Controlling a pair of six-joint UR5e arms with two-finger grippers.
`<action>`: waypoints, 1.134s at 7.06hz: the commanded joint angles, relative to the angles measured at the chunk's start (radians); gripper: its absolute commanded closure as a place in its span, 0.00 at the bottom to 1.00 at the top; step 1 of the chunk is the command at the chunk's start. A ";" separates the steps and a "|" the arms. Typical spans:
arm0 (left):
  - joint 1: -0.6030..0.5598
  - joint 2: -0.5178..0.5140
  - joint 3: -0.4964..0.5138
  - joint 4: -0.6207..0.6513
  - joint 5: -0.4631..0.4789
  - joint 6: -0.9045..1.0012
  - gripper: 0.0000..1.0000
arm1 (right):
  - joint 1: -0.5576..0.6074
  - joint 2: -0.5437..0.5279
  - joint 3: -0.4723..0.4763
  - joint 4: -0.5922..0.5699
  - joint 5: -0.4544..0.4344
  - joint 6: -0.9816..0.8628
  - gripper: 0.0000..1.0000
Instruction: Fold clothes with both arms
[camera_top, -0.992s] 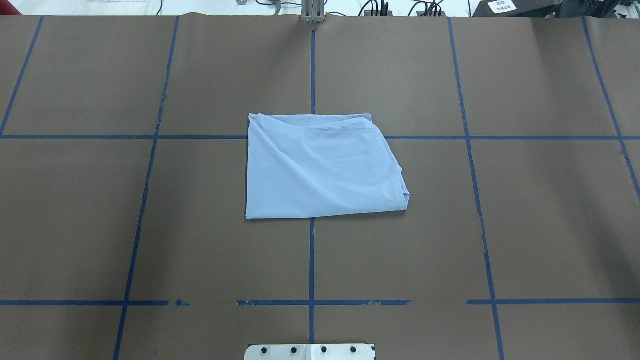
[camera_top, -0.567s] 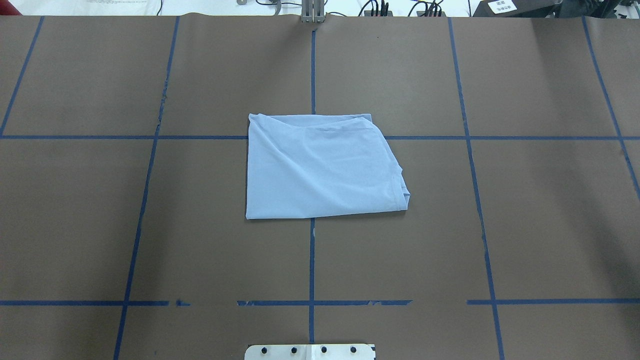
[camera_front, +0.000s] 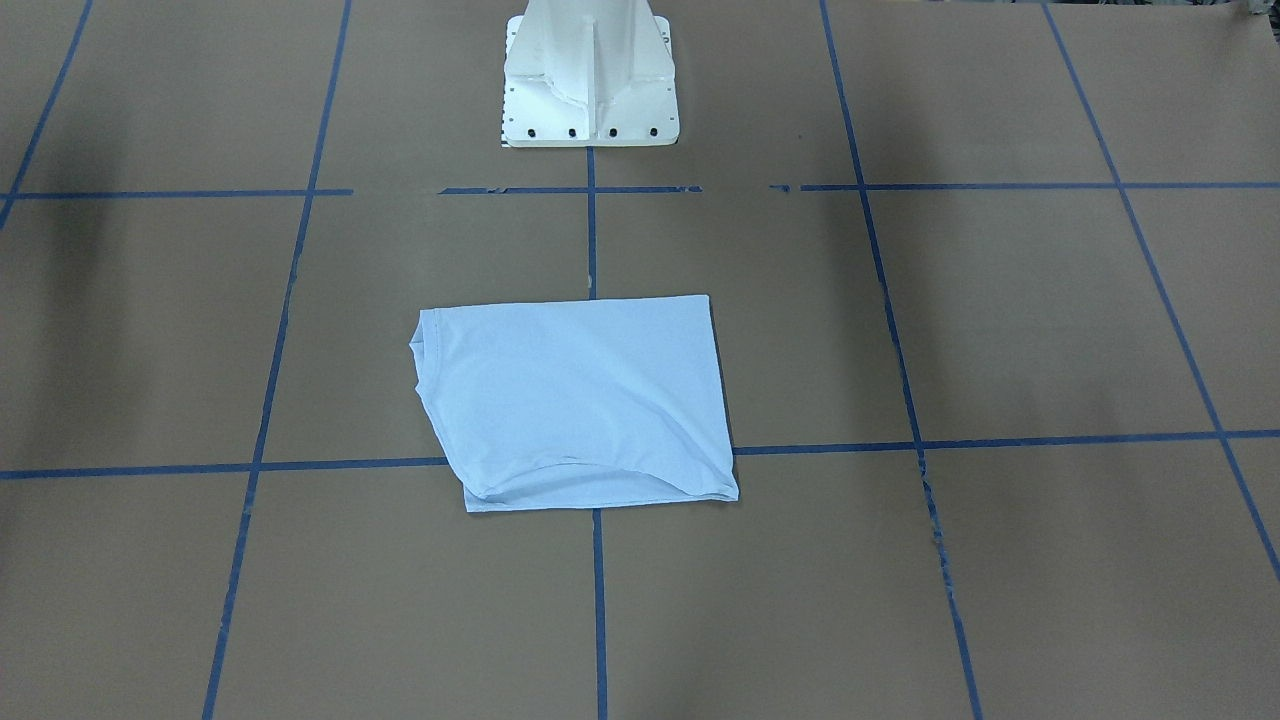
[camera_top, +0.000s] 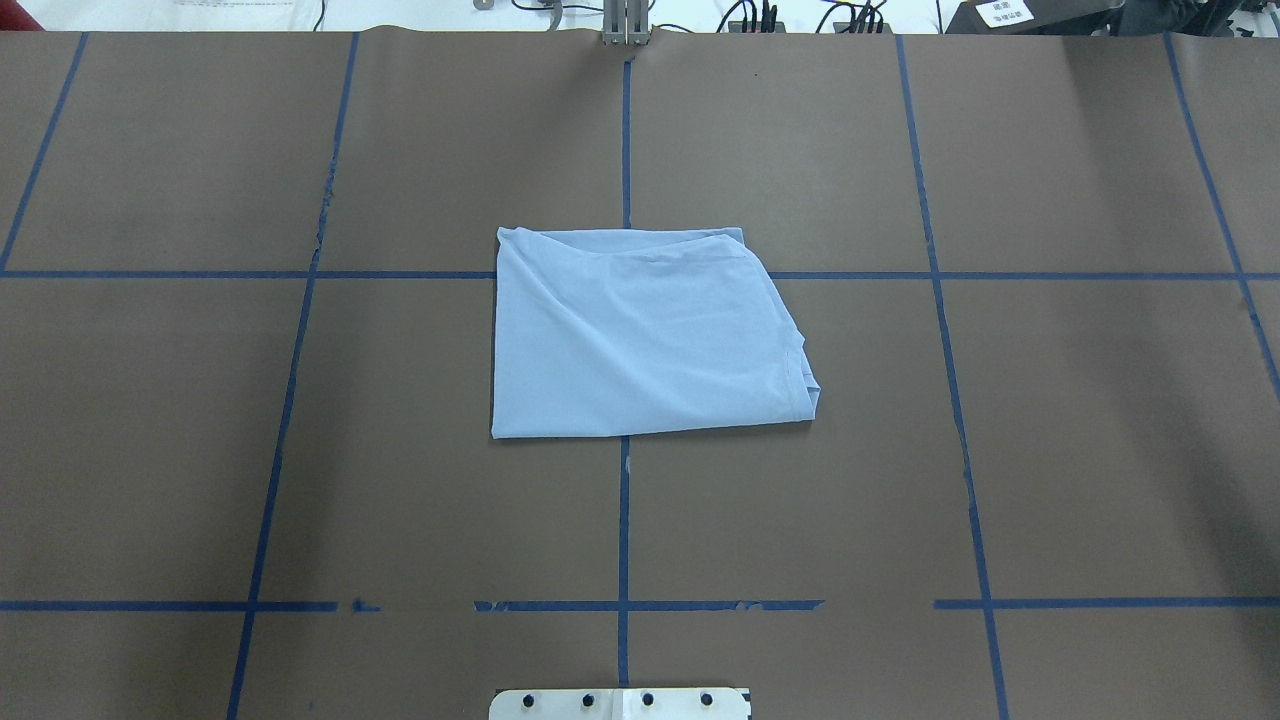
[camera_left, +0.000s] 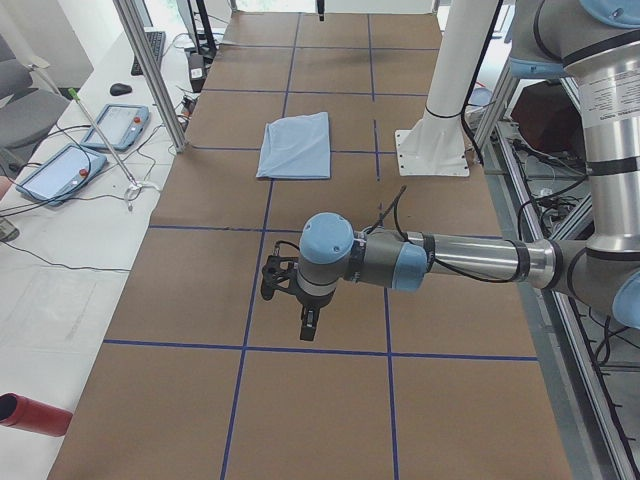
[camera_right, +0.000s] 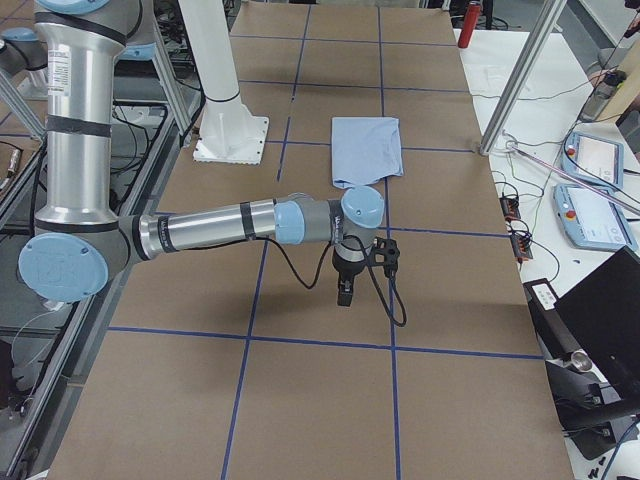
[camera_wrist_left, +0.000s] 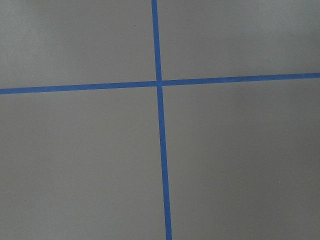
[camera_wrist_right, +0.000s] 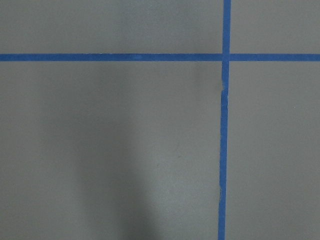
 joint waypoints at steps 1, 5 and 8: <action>0.045 0.010 -0.006 0.041 0.077 0.000 0.00 | -0.001 0.000 0.005 0.003 0.002 -0.001 0.00; 0.045 -0.002 0.013 0.027 0.082 -0.002 0.00 | -0.001 0.000 0.018 0.004 0.006 -0.001 0.00; 0.046 -0.008 0.013 0.029 0.088 0.000 0.00 | -0.001 0.000 0.018 0.004 0.008 -0.001 0.00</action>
